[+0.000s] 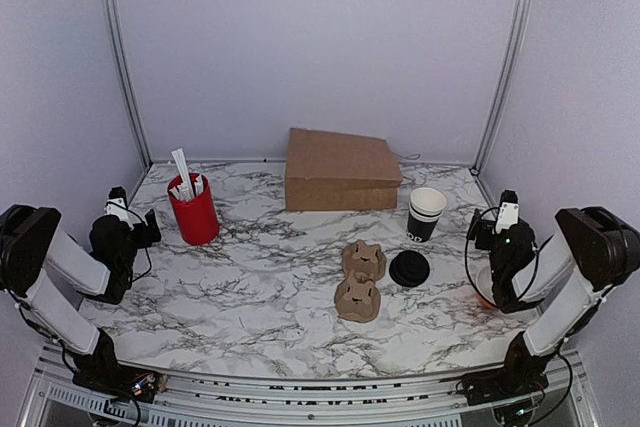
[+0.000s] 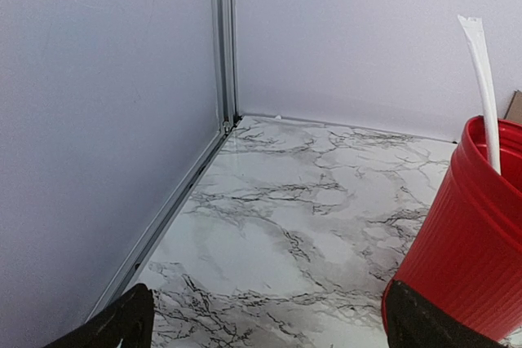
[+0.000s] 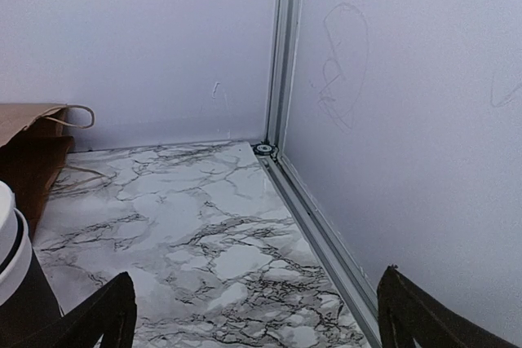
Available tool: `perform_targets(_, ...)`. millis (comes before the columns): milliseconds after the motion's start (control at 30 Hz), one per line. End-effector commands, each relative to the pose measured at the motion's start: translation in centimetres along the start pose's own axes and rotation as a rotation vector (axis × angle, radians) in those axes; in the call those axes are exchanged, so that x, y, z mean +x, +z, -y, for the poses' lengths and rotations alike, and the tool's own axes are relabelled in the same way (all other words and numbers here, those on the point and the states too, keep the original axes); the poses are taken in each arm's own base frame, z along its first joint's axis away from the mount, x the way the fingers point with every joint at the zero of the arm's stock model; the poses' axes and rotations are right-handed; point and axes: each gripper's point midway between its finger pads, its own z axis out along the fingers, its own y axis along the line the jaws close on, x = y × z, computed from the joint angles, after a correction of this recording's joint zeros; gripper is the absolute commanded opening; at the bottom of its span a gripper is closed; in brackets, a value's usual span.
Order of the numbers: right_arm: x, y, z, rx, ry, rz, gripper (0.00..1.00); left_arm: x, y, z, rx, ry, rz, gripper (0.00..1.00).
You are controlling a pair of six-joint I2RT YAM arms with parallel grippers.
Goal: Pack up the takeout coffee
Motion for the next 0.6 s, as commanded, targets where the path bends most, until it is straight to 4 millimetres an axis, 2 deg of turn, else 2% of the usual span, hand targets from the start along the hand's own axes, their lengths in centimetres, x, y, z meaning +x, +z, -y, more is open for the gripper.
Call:
perform_targets(0,-0.8,0.5,-0.2,0.001,0.009,0.024,1.00,-1.6,0.3,0.1,0.005,-0.002,0.039,0.99)
perform_targets(133,-0.8,0.4,-0.1,0.001,0.009,0.025,1.00,-3.6,0.6,0.2,-0.006,0.009,0.005,0.99)
perform_targets(233,-1.3,0.4,-0.2,-0.003,0.001,0.039,1.00,-7.6,-0.2,0.1,-0.015,-0.071,0.030,0.99)
perform_targets(367,-2.3,0.7,-1.2,-0.039,-0.026,0.021,1.00,-11.9,-2.5,1.9,0.093,-0.146,0.055,0.99)
perform_targets(467,-4.0,0.1,-1.9,-0.030,-0.065,0.044,1.00,-13.7,-4.7,3.1,0.162,-0.187,0.057,0.99)
perform_targets(567,-6.7,-1.0,-3.0,-0.037,-0.068,0.085,1.00,-14.9,-6.9,5.1,0.245,-0.173,0.035,0.99)
